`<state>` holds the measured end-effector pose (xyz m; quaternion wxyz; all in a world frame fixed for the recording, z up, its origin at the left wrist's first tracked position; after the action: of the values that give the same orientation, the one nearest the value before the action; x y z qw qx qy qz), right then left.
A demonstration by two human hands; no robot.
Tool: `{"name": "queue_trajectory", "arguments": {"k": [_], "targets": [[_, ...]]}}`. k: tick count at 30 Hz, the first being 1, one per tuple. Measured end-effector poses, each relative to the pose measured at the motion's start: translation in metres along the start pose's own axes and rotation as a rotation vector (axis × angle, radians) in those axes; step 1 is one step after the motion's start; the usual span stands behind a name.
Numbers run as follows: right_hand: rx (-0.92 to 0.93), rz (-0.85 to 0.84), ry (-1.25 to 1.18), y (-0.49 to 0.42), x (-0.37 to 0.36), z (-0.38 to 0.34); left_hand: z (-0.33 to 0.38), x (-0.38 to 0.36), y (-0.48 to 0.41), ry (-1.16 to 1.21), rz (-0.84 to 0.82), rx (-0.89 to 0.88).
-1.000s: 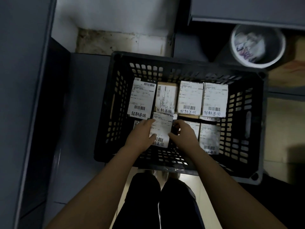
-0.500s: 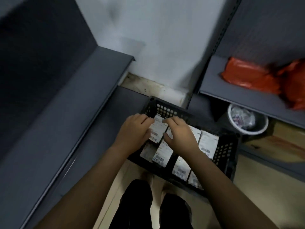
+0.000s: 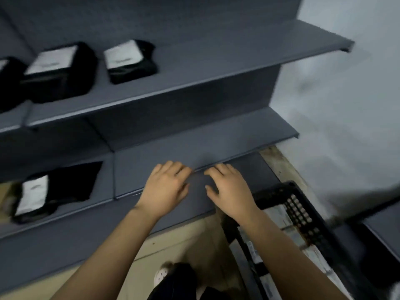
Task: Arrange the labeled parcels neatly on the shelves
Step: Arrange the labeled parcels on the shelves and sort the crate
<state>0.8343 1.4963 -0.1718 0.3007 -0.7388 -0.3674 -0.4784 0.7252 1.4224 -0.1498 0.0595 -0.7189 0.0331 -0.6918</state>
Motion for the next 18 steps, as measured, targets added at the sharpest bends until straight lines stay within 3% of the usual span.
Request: {"name": "queue_trajectory", "arguments": {"k": [18], "targets": [[0.765, -0.19, -0.004, -0.1, -0.079, -0.384, -0.212, 0.103, 0.313, -0.181, 0.2, 0.807]]}}
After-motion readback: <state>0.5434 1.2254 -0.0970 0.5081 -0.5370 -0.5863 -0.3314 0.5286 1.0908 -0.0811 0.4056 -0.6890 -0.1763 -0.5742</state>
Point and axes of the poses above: each hand's wrist, its own y-axis away from the middle knuckle, its own x-axis out of the back of the hand, z = x × y, the point moved 8 cm from there along -y, towards the middle knuckle, and after that the axes turned 11 degrees about -z, right-handed, at the moved point
